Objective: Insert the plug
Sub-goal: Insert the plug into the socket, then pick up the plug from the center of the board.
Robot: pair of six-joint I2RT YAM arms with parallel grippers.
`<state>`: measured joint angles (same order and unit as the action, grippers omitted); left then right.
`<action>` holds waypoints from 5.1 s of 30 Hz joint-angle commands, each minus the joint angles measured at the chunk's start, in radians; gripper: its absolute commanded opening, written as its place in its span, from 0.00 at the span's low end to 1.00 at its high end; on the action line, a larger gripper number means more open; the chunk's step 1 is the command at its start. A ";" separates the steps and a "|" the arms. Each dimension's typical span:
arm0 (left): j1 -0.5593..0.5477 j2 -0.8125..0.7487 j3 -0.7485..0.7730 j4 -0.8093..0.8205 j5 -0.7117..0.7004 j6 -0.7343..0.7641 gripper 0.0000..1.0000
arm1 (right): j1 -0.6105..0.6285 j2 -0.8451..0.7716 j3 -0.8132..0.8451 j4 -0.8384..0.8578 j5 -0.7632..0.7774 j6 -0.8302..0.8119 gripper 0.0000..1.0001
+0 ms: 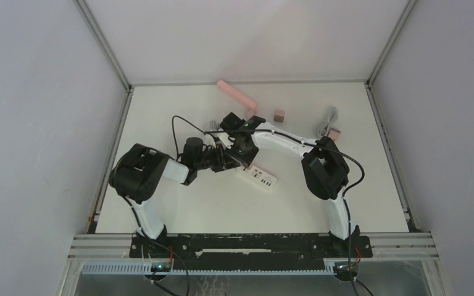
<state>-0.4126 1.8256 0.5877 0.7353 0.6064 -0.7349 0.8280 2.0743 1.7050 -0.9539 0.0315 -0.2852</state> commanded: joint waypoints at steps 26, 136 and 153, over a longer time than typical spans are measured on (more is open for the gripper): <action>-0.005 -0.043 -0.012 -0.120 -0.060 0.051 0.39 | -0.033 -0.059 -0.025 0.020 -0.071 0.044 0.58; -0.003 -1.481 0.090 -1.198 -1.014 0.547 1.00 | -0.979 -0.058 -0.280 0.442 0.040 0.473 0.53; -0.002 -1.441 0.107 -1.185 -0.827 0.513 0.97 | -0.896 -0.389 -0.450 0.455 0.042 0.448 0.41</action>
<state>-0.4141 0.3454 0.6750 -0.4797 -0.2993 -0.1883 -0.1150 1.8099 1.2686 -0.5220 0.0662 0.1848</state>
